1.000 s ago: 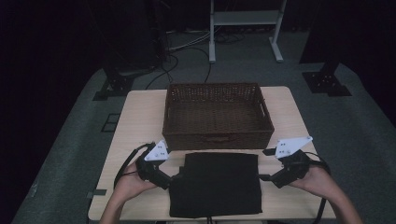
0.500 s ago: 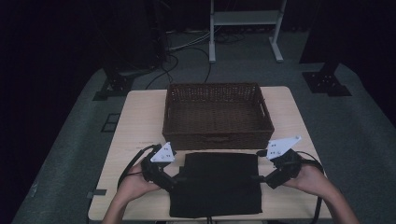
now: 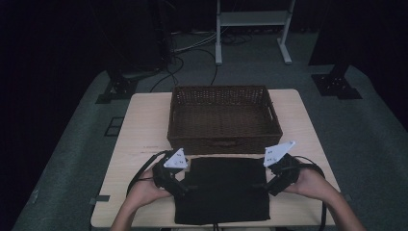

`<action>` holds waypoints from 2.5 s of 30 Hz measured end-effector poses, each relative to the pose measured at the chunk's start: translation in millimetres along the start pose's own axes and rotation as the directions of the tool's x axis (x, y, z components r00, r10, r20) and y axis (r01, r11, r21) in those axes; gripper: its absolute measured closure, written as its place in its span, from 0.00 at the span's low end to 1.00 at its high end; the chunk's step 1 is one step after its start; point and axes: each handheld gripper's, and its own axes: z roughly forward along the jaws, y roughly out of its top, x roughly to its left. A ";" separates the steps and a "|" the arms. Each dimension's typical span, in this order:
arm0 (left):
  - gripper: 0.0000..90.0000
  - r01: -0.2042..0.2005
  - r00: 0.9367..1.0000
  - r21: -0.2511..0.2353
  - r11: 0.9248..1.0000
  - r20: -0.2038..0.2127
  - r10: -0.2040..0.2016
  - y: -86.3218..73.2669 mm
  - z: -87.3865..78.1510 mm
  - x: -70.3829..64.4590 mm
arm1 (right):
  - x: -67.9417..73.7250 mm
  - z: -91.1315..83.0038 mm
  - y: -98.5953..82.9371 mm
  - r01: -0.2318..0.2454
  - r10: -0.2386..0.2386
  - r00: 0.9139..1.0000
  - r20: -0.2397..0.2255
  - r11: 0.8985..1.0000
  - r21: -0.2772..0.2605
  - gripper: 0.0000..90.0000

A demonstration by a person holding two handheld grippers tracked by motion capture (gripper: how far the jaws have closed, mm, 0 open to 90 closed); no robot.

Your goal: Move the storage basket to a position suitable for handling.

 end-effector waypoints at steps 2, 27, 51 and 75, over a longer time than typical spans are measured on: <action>0.04 -0.010 1.000 0.014 1.000 0.012 0.010 1.5 4.2 -0.9 | 0.3 4.0 1.5 -0.001 0.001 1.000 -0.007 1.000 0.013 0.17; 0.04 -0.047 0.994 0.088 0.995 0.105 0.038 12.1 37.9 -4.5 | 0.4 44.2 6.0 0.027 -0.018 0.997 -0.072 0.992 0.122 0.17; 0.04 -0.065 0.984 0.173 0.983 0.172 0.035 12.8 68.3 -3.6 | 2.4 73.6 -6.0 0.023 -0.002 0.995 -0.097 0.975 0.221 0.17; 0.07 0.035 0.974 0.158 0.987 0.215 -0.069 -3.7 97.7 8.0 | -9.7 97.3 -13.0 -0.034 0.068 0.991 -0.118 0.962 0.272 0.04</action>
